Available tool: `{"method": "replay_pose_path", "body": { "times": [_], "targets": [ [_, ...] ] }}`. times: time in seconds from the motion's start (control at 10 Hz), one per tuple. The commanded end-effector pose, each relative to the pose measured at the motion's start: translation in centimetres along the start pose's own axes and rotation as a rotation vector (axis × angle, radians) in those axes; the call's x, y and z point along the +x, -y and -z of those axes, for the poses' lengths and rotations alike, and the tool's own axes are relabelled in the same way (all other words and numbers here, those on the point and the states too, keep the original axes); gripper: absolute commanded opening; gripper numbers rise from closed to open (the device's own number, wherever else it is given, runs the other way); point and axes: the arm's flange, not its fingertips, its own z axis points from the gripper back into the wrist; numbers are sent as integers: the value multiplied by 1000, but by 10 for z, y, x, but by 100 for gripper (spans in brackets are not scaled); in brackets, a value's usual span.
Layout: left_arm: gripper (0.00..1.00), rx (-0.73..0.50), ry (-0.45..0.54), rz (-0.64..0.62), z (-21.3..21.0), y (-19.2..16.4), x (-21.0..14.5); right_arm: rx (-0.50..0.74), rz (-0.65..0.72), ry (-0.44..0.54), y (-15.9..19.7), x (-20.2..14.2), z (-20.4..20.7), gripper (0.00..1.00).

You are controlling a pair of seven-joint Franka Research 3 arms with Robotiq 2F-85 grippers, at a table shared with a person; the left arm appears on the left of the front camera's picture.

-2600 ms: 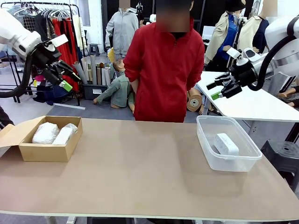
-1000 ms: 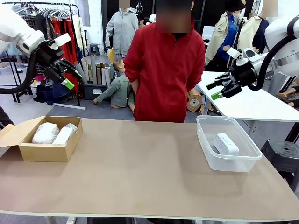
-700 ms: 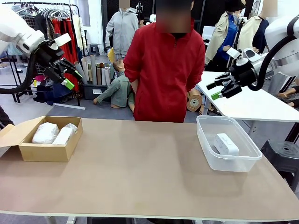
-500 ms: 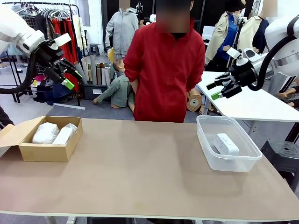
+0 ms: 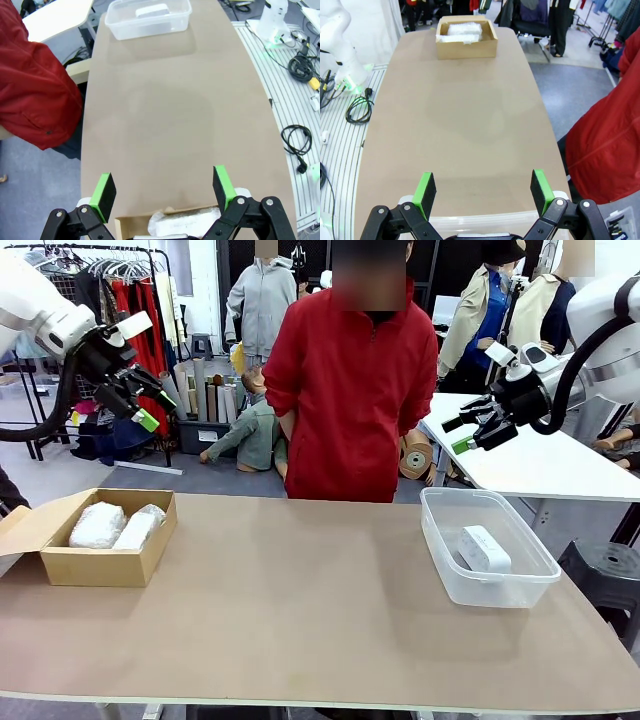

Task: Separate and place wrapped and unwrapped clocks.
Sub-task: If the picked Digital clock is wrapped, place it in the Package Box ; if not, place it in the Organizing box.

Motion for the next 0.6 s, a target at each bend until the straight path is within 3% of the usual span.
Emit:
{"method": "replay_pose_path", "body": {
  "times": [0.0, 0.5],
  "targets": [
    [100, 1, 1, 8, 0, 0, 0, -6, -13, 3, -1, 2, -1, 100],
    [100, 1, 1, 8, 0, 0, 0, -6, -13, 3, -1, 2, -1, 100]
  ]
}}
